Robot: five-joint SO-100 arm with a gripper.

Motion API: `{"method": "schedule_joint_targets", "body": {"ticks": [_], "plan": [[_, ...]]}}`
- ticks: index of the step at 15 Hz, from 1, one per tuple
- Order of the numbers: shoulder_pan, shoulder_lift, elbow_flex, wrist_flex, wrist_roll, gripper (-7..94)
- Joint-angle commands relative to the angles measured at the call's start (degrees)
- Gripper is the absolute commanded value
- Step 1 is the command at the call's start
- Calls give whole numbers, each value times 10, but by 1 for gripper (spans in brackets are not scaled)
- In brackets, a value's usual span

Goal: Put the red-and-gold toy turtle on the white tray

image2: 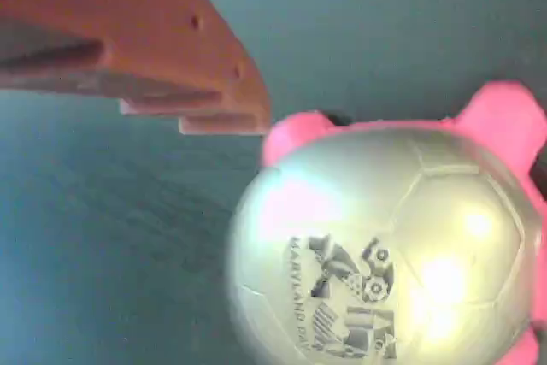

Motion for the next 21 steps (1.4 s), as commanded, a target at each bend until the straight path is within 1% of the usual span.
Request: {"method": "schedule_joint_targets", "body": {"ticks": [1, 5, 6, 8, 13, 21], "plan": [[11, 9, 0, -4, 4, 56], [6, -8, 6, -14, 11, 56], [4, -11, 6, -17, 14, 59], [1, -20, 6, -18, 19, 61], [-4, -40, 22, -41, 22, 61], [-10, -64, 23, -51, 23, 62]]}}
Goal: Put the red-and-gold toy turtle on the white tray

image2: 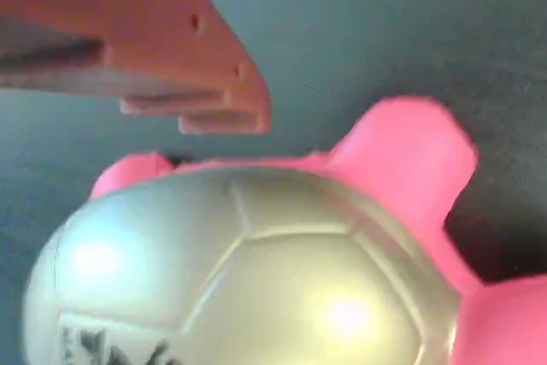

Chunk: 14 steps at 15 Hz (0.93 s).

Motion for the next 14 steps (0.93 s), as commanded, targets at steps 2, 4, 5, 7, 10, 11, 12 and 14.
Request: {"method": "schedule_joint_targets", "body": {"ticks": [2, 4, 5, 7, 10, 11, 12, 14], "plan": [[1, 21, 4, -10, -9, 62], [3, 21, 15, -19, -11, 62], [3, 20, 18, -23, -11, 62], [3, 18, 24, -28, -11, 62], [5, 18, 26, -35, -11, 62], [6, 18, 28, -39, -13, 62], [7, 18, 31, -47, -15, 62], [10, 14, 35, -57, -17, 62]]}}
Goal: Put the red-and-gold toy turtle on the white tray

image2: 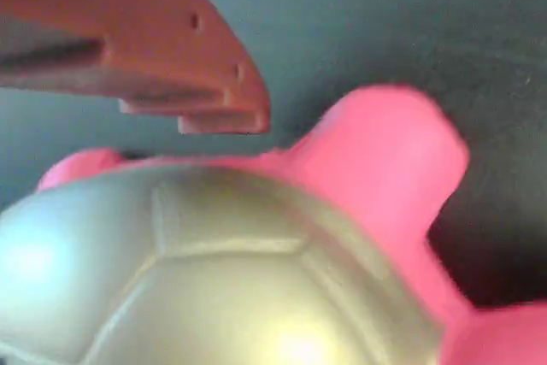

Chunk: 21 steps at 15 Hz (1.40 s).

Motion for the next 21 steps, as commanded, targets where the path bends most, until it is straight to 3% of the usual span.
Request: {"method": "schedule_joint_targets", "body": {"ticks": [1, 3, 6, 9, 11, 13, 17, 19, 21], "plan": [[8, 18, -2, -4, -11, 62], [10, 15, -2, -9, -11, 60], [11, 14, -1, -18, -11, 50], [13, 14, -1, -26, -4, 33], [13, 14, 0, -34, 7, 13], [13, 15, 2, -40, 12, 0], [13, 56, -2, -26, 69, 0], [4, 117, -19, 21, 127, 0], [-25, 192, -44, 113, 190, 0]]}}
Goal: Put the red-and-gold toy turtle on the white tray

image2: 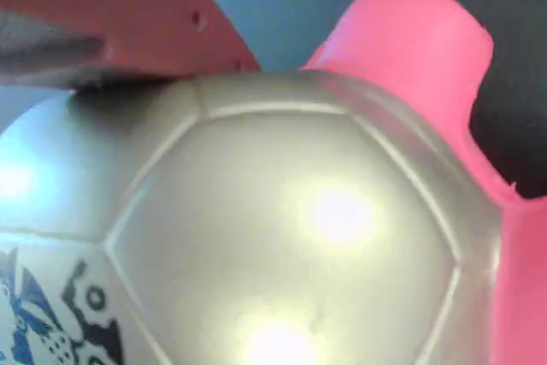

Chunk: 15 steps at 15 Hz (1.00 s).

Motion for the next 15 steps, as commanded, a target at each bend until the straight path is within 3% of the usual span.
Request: {"method": "schedule_joint_targets", "body": {"ticks": [1, 3, 8, 15], "plan": [[-32, 158, -71, 114, 69, 0], [-58, 192, -99, 145, 121, 0], [-151, 240, -99, 146, 292, 0], [-366, 252, -76, 146, 490, 0]]}}
